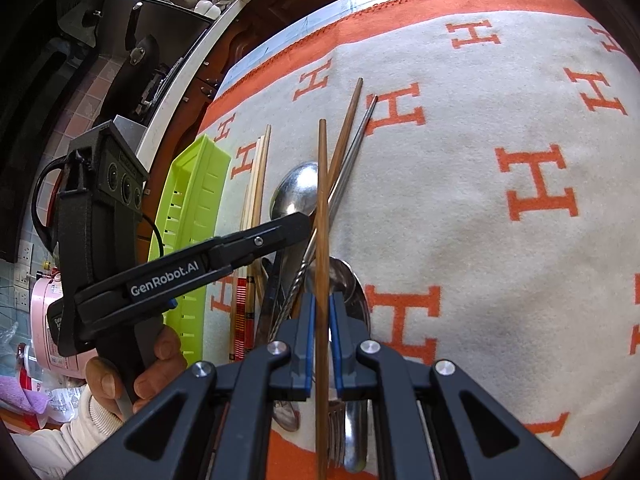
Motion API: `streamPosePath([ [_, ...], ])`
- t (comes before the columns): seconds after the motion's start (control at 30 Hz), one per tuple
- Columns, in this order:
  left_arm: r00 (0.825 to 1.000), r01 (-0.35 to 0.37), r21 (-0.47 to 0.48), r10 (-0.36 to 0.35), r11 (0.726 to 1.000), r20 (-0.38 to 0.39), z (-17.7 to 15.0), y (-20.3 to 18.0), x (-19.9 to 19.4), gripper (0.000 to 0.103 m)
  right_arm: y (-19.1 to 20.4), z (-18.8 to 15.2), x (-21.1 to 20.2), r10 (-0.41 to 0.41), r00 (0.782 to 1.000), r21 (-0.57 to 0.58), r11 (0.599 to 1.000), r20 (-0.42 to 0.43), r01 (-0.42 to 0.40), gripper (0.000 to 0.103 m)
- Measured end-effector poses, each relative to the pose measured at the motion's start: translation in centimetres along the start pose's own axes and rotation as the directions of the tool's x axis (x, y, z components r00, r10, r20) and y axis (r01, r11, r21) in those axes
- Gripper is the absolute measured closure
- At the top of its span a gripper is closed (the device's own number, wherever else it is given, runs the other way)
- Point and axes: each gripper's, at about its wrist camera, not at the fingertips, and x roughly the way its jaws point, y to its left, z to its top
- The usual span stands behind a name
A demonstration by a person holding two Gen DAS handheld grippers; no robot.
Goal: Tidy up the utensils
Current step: 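Grasp a brown wooden chopstick with the right tool while the left tool grasps a steel spoon, then place the chopstick and steel spoon into the green tray, opening both tools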
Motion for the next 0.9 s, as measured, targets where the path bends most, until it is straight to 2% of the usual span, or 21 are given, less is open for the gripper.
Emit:
streamPosePath([
  [0.17,0.998,-0.050,0.041,0.048,0.998,0.045,-0.5,-1.2,0.2,0.092,-0.3,-0.1,-0.3,0.008,1.000,0.008,1.000,0.008,-0.008,0.096],
  [0.3,0.996,-0.060,0.059,0.055,0.996,0.071,-0.6,-1.2,-0.5,0.097,-0.4,0.0,-0.7,0.021,1.000,0.012,1.000,0.017,-0.022,0.096],
  [0.67,0.980,0.001,0.114,-0.024,0.993,0.196,-2.1,-0.9,-7.0,0.100,1.6,-0.4,-1.9,0.065,0.997,-0.015,0.998,0.030,-0.065,0.096],
  [0.9,0.952,0.023,0.188,-0.079,0.982,0.295,-4.0,-1.5,-12.9,0.102,4.8,-0.6,-2.8,0.079,0.996,-0.082,0.994,0.036,-0.076,0.096],
])
